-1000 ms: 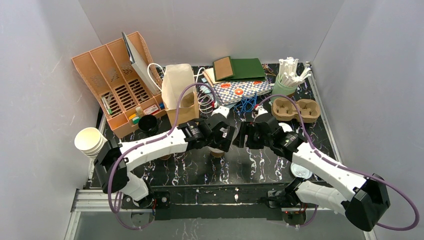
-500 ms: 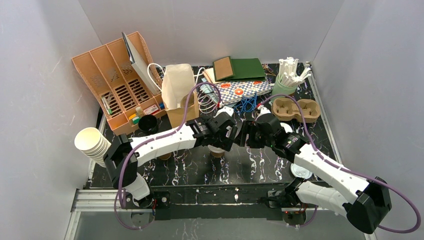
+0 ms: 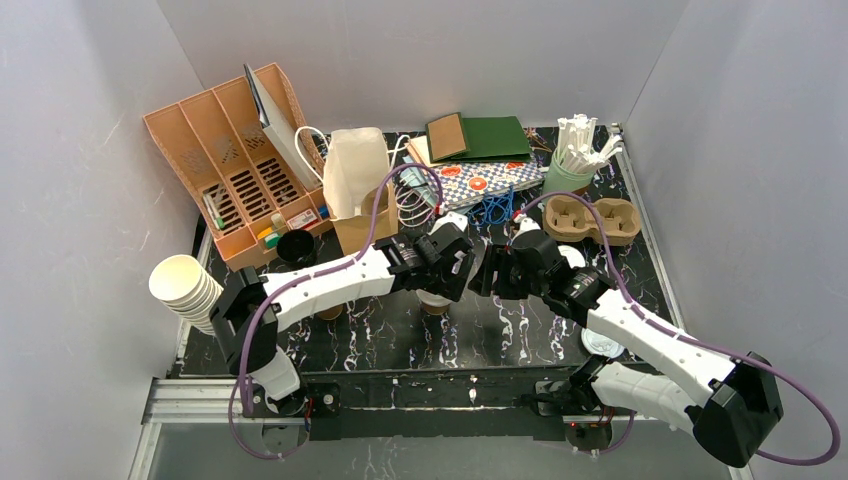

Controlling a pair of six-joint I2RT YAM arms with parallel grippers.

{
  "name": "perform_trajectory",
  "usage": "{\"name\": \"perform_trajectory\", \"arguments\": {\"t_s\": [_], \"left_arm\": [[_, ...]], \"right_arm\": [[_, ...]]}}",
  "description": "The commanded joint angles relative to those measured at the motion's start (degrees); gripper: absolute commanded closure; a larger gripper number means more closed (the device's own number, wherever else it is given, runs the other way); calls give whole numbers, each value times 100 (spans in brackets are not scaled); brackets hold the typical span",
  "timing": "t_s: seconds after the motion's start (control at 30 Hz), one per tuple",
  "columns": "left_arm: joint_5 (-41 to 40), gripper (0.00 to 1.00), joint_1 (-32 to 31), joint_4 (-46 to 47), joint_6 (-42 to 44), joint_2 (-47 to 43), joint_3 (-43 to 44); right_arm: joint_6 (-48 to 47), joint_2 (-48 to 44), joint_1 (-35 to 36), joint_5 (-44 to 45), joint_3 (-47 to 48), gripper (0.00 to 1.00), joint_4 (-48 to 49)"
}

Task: Pack the takeout coffee
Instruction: Close the cup lid on the coffee cup.

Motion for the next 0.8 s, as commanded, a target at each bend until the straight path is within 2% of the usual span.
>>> {"name": "perform_trajectory", "arguments": {"t_s": [0.0,0.13,0.27,0.77], "left_arm": [[-164,13,-21,-193,-59,142,213],[-101,15,-5,-213,-66,227,235],[-85,26,9,-197,-85,213,239],[-239,33,48,-281,-127,141,-8]], "right_arm": [[11,18,-28,-99,-49,32,265],[7,19,-21,-110,-60,33,288],[-8,22,-24,-118,-58,33,284],[-21,236,-25,-233,-77,34,424]]}}
